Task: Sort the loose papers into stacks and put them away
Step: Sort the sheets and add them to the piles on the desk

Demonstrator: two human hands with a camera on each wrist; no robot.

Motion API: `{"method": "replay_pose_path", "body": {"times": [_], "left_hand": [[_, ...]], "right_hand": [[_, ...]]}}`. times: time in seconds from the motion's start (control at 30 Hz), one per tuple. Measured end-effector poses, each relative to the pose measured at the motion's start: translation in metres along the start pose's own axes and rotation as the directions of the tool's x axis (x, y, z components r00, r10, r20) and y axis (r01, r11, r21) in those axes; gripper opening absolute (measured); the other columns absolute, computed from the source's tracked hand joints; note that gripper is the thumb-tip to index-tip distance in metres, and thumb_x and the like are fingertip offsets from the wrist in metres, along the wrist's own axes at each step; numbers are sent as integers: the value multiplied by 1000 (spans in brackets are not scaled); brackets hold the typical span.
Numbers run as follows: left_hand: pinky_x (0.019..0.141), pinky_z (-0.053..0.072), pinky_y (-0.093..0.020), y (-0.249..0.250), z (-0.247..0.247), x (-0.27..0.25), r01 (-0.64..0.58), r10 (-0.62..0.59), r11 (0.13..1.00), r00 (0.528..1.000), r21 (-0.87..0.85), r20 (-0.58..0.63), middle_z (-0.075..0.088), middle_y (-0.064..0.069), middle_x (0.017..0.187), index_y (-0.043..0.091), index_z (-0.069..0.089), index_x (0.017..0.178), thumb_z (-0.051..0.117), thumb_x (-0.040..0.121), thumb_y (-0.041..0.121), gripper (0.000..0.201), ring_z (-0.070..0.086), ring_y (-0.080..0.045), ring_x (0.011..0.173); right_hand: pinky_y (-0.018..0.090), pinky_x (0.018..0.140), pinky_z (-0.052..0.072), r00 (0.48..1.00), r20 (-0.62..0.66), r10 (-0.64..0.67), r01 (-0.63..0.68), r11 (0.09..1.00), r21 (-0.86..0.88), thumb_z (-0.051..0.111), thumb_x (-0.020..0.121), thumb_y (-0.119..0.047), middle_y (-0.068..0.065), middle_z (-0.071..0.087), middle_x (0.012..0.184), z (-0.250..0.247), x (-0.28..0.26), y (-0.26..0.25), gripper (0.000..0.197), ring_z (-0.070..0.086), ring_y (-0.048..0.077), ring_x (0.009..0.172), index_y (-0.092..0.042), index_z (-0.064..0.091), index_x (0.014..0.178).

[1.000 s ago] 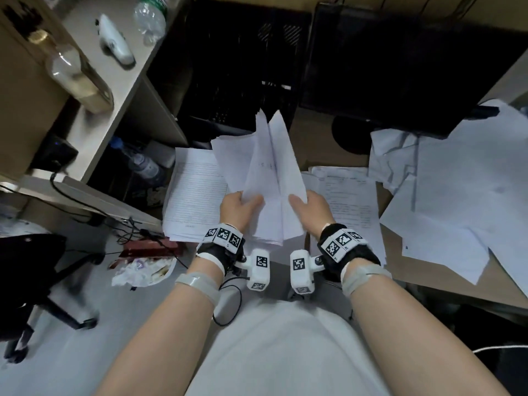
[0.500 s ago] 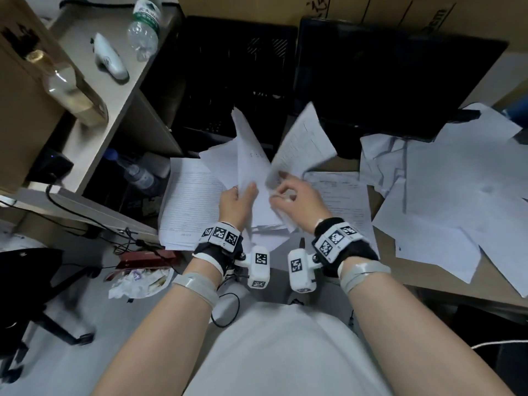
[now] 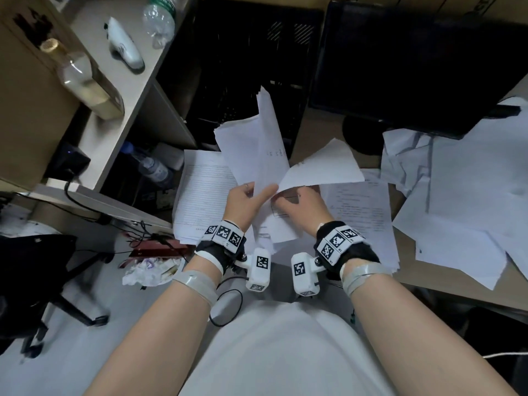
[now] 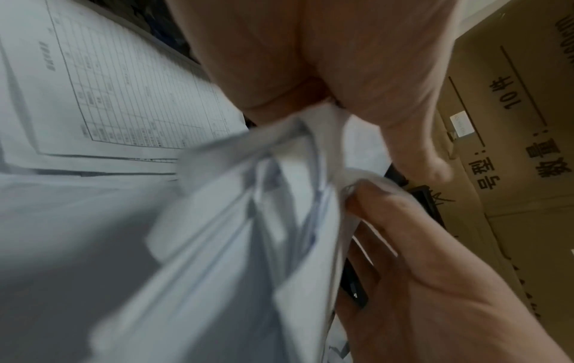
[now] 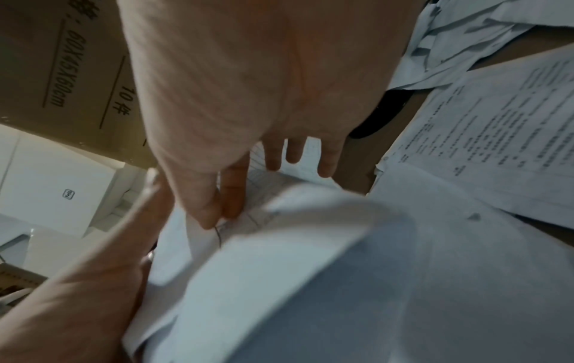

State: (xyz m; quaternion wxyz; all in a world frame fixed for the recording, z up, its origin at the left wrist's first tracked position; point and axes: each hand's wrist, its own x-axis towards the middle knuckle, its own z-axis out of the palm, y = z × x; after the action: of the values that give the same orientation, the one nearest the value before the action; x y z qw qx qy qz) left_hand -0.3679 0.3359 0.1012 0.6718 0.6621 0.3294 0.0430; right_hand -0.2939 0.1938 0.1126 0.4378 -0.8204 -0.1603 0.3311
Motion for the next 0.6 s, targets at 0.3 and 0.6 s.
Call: {"method": "replay_pose_path", "body": {"times": [0.3,0.6], "left_hand": [[66,60,-39,-12,-22,21,128,-122,991,984,40,-133,72,1,70,16,74,76,77,83,26,12,64,-14,64],[61,46,-29,-9,-62,29,165,-151,980,981,115,-118,64,-7,72,7,73,88,77,85,29,23,54,-18,63]], "right_hand": [[27,111,28,978,-207,-32,30,999,-14,70,82,-34,-6,28,155,18,29,24,42,26,10,143,-43,54,120],[34,105,42,893,-234,384,-244,851,466,70,85,-55,-1,53,140,13,45,41,77,53,19,127,-16,42,145]]}}
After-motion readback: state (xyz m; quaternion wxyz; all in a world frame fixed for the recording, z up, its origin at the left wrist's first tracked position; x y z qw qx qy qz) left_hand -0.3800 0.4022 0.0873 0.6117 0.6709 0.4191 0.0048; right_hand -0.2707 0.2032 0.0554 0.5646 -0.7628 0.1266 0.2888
